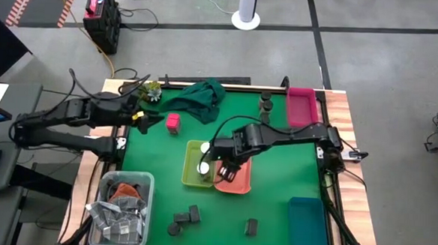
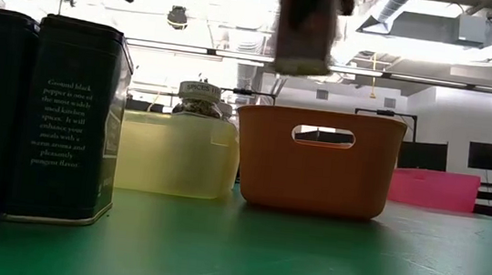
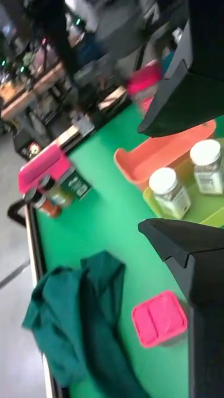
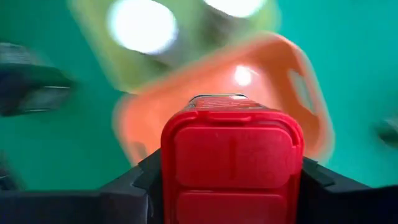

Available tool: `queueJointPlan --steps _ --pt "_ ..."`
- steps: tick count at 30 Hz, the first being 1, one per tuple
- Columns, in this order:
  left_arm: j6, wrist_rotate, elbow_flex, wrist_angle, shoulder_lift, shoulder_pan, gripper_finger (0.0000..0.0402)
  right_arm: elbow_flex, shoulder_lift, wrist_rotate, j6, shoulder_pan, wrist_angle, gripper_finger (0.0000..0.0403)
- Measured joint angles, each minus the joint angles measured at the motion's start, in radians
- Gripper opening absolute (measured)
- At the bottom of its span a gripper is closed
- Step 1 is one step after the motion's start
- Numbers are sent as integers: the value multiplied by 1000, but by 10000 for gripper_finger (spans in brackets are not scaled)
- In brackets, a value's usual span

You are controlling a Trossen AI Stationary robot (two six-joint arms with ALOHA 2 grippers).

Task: Sort spices by type
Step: Put the right red seasoning can into the pink bin

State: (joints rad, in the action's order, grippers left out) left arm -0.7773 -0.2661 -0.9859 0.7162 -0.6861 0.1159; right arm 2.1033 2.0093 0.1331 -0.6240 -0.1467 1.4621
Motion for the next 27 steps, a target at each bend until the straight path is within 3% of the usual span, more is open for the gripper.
queueJointPlan --steps 3,11,19,27 --pt "5 0 0 -19 0 -41 214 0 -1 23 -27 35 109 234" --pt "3 -4 0 -26 0 -119 214 0 -60 4 34 167 108 234" --pt "17 -70 0 -26 -1 -129 214 1 -149 74 123 393 108 234" --pt "55 -113 0 -25 -15 -129 214 0 -154 93 263 653 109 234"
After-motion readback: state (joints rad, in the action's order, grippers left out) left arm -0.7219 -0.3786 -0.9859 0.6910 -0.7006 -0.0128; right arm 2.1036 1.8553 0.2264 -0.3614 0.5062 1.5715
